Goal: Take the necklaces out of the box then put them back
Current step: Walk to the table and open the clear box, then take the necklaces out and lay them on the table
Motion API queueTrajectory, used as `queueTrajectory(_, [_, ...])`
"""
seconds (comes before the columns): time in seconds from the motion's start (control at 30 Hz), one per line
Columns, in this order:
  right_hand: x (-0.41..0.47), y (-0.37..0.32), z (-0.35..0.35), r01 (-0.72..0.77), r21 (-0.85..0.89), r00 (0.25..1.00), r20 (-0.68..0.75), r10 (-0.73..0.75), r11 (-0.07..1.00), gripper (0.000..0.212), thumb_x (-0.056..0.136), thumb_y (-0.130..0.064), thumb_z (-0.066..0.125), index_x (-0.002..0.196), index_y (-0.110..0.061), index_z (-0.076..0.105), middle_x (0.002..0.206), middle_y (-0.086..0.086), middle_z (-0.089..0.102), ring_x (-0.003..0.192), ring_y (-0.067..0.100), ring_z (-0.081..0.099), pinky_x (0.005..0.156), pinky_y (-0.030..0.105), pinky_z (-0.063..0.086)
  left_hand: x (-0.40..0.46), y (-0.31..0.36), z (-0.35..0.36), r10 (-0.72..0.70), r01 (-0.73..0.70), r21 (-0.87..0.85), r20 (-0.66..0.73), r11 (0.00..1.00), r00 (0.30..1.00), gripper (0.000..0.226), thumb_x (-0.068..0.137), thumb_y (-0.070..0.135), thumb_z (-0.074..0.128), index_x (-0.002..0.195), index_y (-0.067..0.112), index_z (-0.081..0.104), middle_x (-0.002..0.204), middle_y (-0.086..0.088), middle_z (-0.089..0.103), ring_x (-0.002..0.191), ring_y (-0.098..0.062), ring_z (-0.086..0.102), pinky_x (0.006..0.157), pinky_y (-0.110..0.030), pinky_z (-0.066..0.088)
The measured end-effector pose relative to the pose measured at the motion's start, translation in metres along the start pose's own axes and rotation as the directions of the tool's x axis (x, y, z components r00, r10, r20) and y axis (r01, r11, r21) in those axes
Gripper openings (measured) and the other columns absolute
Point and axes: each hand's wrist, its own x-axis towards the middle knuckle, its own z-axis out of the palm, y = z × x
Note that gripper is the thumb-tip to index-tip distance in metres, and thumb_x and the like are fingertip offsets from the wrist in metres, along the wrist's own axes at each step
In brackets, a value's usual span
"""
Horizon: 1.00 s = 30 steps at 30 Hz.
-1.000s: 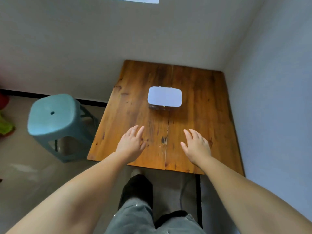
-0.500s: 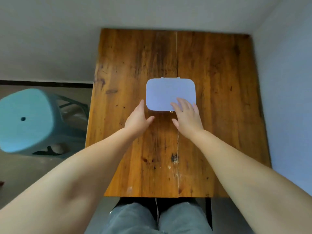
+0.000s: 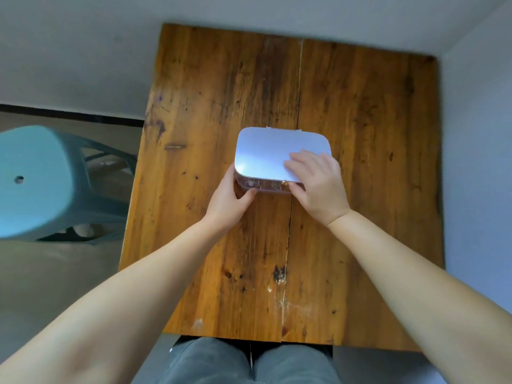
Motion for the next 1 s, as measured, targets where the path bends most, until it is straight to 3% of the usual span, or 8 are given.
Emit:
queueTrajectory(0.17, [0.056,0.015,-0.050,-0.130,0.157,0.967,-0.198,0.160,0.979,0.021,0.090,-0.018,0.060,0.105,-0.006,0.068,0.102,0.013,0.071,0.093,0.027,0.066,0.075,0.028,0.051,0.015,0.006,-0.005,-0.070,0.076,0.089,-0.064,0.993,0.995,0.043,0.095,0.024,0.047,0.137,0.024,0.038,0.133,0.002,0.055,0.119,-0.015,0.050,0.088,-0.025,0.037])
queueTrajectory(0.27, [0.089,0.038,-0.058,-0.341,0.346,0.891,-0.179,0.418,0.874,0.016,0.091,-0.018,0.055,0.101,-0.011,0.066,0.096,0.003,0.065,0.086,0.018,0.057,0.062,0.000,0.035,0.022,0.010,-0.008,-0.120,0.124,0.071,-0.061,0.990,0.991,0.043,0.096,0.015,0.043,0.138,0.023,0.038,0.133,0.000,0.055,0.119,-0.016,0.051,0.089,-0.023,0.037])
queueTrajectory(0.5, [0.124,0.080,-0.017,-0.642,0.634,0.643,0.140,0.753,0.430,0.031,0.092,-0.009,0.051,0.122,-0.011,0.056,0.118,0.006,0.062,0.105,0.019,0.057,0.083,0.031,0.052,0.018,0.011,-0.002,-0.131,0.125,-0.065,-0.083,0.990,0.988,0.043,0.096,0.012,0.039,0.135,0.029,0.043,0.115,0.015,0.056,0.105,-0.003,0.051,0.088,-0.022,0.042])
queueTrajectory(0.67, [0.119,0.087,0.009,-0.689,0.715,0.517,0.373,0.770,0.115,0.032,0.092,-0.002,0.049,0.123,-0.009,0.056,0.104,0.000,0.063,0.097,0.017,0.062,0.061,0.023,0.053,0.016,0.002,-0.003,-0.119,0.114,-0.071,-0.068,0.991,0.991,0.041,0.097,0.019,0.040,0.136,0.029,0.041,0.127,0.014,0.056,0.115,-0.006,0.051,0.096,-0.025,0.042])
queueTrajectory(0.77, [0.115,0.086,0.014,-0.689,0.725,0.474,0.442,0.762,0.008,0.032,0.093,-0.006,0.052,0.124,-0.010,0.053,0.110,0.003,0.063,0.104,0.018,0.061,0.070,0.028,0.056,0.015,-0.001,-0.006,-0.078,0.076,-0.032,-0.054,0.997,0.995,0.042,0.097,0.021,0.042,0.138,0.025,0.039,0.131,0.007,0.056,0.116,-0.008,0.051,0.095,-0.025,0.042])
queueTrajectory(0.87, [0.104,0.075,0.008,-0.743,0.582,0.539,0.225,0.812,0.331,0.042,0.092,-0.016,0.054,0.132,-0.010,0.045,0.127,0.009,0.055,0.109,0.017,0.054,0.089,0.029,0.048,0.022,0.003,-0.012,-0.032,0.036,0.066,-0.059,0.997,0.998,0.050,0.095,0.020,0.046,0.141,0.024,0.030,0.131,0.003,0.052,0.110,-0.008,0.051,0.087,-0.025,0.042])
queueTrajectory(0.93, [0.090,0.056,0.002,-0.588,0.423,0.738,-0.067,0.671,0.690,0.035,0.091,-0.016,0.053,0.125,-0.010,0.051,0.124,0.011,0.054,0.110,0.018,0.053,0.091,0.026,0.044,0.030,0.011,-0.020,0.117,-0.096,0.241,-0.074,0.966,0.990,0.053,0.093,0.016,0.049,0.141,0.024,0.029,0.128,-0.003,0.049,0.105,-0.012,0.052,0.080,-0.029,0.044])
queueTrajectory(1.0, [0.083,0.030,0.002,-0.367,0.335,0.907,-0.076,0.413,0.868,0.025,0.092,-0.016,0.052,0.114,-0.008,0.060,0.115,0.011,0.061,0.105,0.021,0.057,0.084,0.025,0.043,0.043,0.021,-0.028,0.299,-0.247,0.467,-0.038,0.849,0.954,0.046,0.090,0.013,0.050,0.135,0.021,0.040,0.119,-0.009,0.050,0.098,-0.020,0.052,0.067,-0.032,0.042])
